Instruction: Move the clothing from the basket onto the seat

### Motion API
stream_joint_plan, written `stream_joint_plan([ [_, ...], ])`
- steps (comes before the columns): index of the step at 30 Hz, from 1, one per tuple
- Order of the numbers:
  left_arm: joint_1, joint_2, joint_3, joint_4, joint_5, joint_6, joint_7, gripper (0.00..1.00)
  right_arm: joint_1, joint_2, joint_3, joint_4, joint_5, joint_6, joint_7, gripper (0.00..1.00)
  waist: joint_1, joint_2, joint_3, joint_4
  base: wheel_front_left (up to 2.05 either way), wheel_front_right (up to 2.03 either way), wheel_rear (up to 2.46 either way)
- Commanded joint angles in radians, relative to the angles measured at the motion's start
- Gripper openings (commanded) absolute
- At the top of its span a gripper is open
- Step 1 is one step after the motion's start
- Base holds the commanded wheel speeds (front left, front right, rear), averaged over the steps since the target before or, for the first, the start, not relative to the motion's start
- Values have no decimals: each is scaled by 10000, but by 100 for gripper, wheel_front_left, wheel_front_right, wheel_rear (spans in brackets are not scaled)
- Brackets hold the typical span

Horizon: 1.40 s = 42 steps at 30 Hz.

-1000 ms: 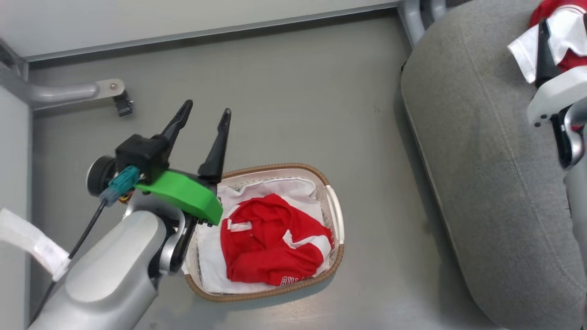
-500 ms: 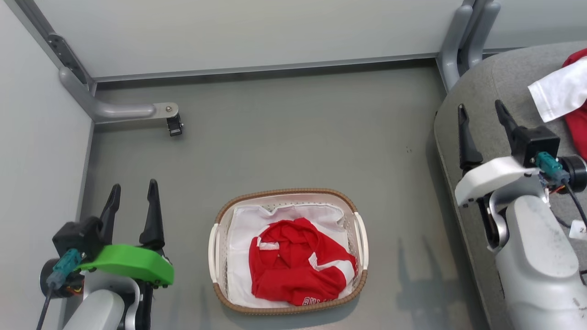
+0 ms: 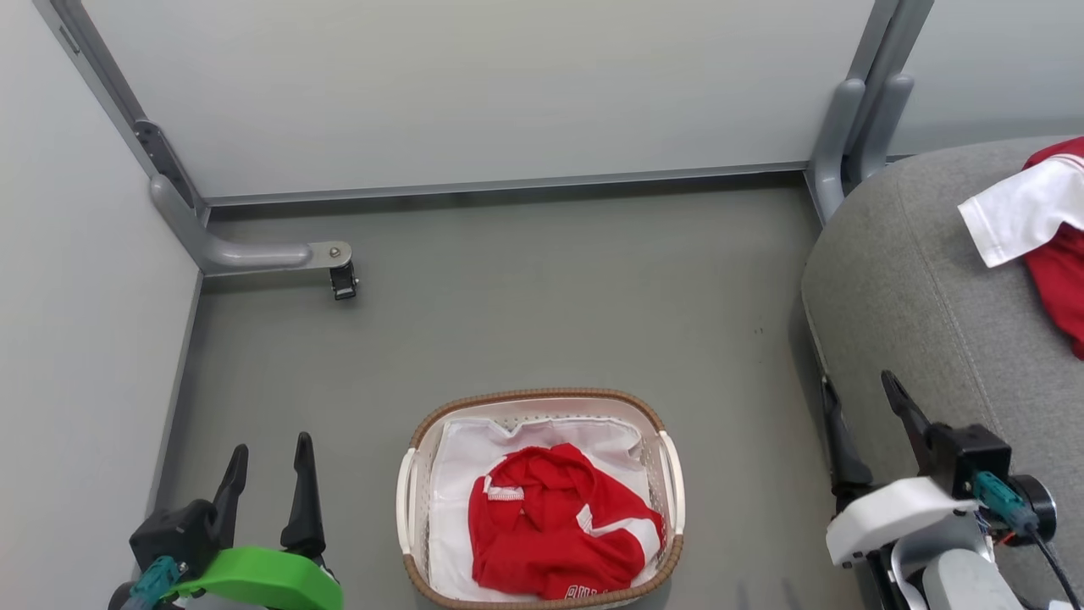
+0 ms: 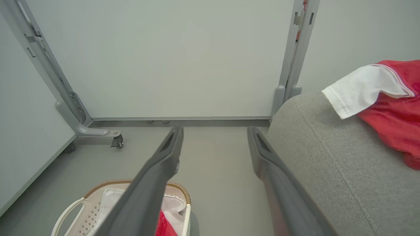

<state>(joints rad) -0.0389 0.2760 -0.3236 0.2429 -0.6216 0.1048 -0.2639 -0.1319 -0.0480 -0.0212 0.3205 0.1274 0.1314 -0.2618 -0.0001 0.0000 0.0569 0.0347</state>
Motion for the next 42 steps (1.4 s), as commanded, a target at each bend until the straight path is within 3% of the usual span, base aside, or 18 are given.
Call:
stream_joint_plan([
  [1,196,-37,116,11,108,-78,-6,100,262,-48,-59,-129,171,-14,-46,100,1,0,-152,-18,0,0,0],
  [18,402,-591,481,229,610,-601,-6,100,775,-43,399,-251,409,-14,-47,100,1,0,-541,-101,0,0,0],
  [42,182,-741,472,435,888,-803,-6,100,684,-42,492,-275,499,-14,-48,100,1,0,-334,-82,0,0,0],
])
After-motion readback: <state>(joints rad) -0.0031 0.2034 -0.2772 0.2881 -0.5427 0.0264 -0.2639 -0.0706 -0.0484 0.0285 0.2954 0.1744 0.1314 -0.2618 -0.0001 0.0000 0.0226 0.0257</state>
